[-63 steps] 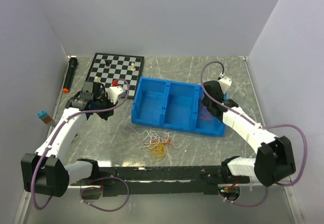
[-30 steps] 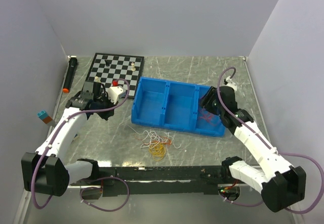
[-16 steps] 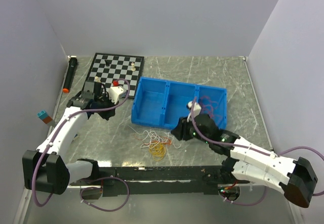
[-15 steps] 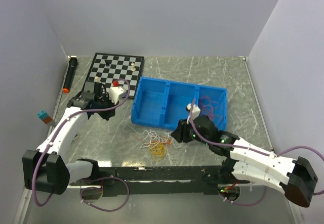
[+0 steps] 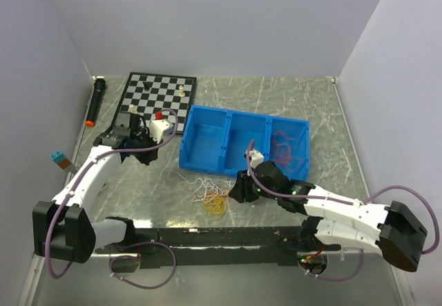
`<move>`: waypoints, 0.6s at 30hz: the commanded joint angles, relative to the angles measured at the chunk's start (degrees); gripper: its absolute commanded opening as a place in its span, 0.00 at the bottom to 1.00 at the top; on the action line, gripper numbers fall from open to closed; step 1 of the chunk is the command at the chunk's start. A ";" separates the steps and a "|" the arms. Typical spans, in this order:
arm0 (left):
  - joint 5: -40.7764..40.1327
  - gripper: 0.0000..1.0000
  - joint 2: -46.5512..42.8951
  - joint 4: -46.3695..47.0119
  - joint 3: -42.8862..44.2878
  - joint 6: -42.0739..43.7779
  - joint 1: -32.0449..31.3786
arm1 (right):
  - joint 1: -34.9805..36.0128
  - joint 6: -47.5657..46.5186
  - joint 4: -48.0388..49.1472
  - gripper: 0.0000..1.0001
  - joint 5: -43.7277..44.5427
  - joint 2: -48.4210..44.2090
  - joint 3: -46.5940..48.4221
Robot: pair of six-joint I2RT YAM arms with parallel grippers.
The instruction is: Untangle the cables
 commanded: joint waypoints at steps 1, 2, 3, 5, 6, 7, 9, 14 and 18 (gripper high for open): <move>0.11 0.01 -0.24 1.36 -0.24 -0.46 -0.22 | 1.15 1.54 1.66 0.42 0.77 3.09 3.26; 0.11 0.01 -0.32 1.36 -0.33 -0.46 -0.22 | 1.33 1.71 1.49 0.40 1.38 3.35 3.44; 0.20 0.01 -0.33 1.36 -0.24 -0.46 -0.22 | 1.33 1.71 1.57 0.38 1.82 3.27 3.44; 0.11 0.01 -0.32 1.53 -0.51 -0.55 -0.22 | 1.41 2.07 1.66 0.34 3.32 2.92 3.35; 0.11 0.01 -0.41 1.53 -0.68 -0.46 -0.22 | 1.41 2.24 1.75 0.31 3.85 2.74 3.35; -0.06 0.01 -0.41 1.71 -0.77 -0.46 -0.22 | 1.41 2.33 1.92 0.28 4.29 2.57 3.35; -0.50 0.01 -0.50 1.89 -1.21 -0.20 -0.22 | 1.33 2.42 2.10 0.19 4.64 2.39 3.44; -3.13 0.01 -0.33 3.46 -3.23 0.68 -0.22 | 1.94 1.98 -0.44 0.00 7.00 -0.15 4.05; -4.81 0.01 0.99 5.57 -5.07 1.47 -0.22 | 2.64 0.93 -4.83 0.00 8.42 -5.59 5.28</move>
